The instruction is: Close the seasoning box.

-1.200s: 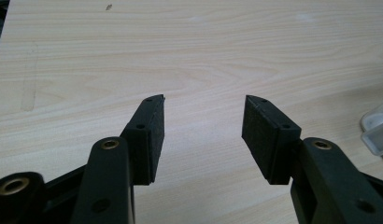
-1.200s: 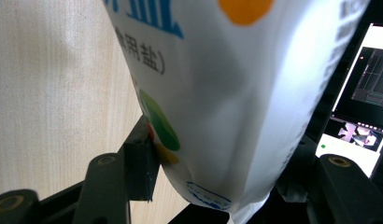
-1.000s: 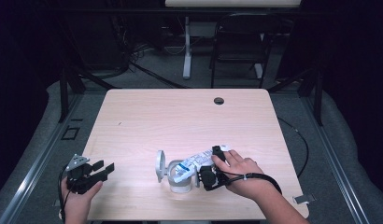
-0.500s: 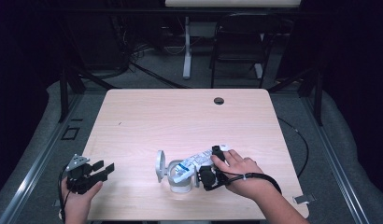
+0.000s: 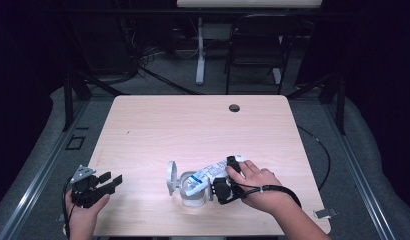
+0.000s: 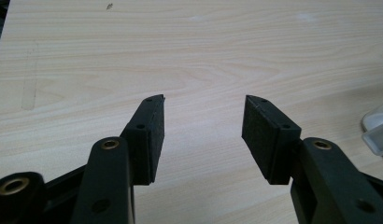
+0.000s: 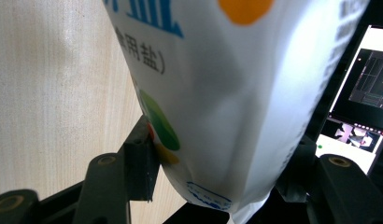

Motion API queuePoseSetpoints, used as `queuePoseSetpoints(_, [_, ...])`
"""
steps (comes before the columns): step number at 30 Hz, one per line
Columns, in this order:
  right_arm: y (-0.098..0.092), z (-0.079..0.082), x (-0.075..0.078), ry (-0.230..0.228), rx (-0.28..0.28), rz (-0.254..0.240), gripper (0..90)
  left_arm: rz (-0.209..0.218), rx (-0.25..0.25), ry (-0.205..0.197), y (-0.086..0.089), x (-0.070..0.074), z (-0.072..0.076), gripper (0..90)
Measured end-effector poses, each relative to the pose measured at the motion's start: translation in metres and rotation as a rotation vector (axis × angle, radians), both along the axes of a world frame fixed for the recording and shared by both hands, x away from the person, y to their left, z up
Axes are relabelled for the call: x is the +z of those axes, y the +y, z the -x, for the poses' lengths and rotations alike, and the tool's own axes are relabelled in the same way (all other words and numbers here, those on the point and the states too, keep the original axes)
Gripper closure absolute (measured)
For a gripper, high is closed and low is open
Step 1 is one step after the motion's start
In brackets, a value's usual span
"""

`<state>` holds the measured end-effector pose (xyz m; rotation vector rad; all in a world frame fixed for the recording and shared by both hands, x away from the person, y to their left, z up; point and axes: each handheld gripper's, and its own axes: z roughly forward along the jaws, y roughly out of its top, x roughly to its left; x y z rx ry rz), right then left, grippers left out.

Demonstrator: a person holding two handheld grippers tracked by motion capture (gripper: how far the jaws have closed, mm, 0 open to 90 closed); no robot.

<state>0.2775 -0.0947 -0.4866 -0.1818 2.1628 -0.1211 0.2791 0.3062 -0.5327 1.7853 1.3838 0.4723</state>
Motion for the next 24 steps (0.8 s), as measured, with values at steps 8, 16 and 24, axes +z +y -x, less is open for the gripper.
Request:
queuePoseSetpoints(8, [0.0003,0.0,0.0004,0.001,0.001,0.004,42.9,0.001,0.0,0.0,0.0003,-0.0001,0.0,49.3])
queuePoseSetpoints(16, [0.0004,0.0,0.0008,0.0,0.005,0.006,42.9,0.002,0.001,0.0,0.0002,-0.0002,0.0,49.4])
queuePoseSetpoints(24, [0.0013,0.0006,0.0025,-0.003,0.005,0.023,43.0,0.003,0.001,0.002,0.0007,-0.0008,-0.0001,49.4])
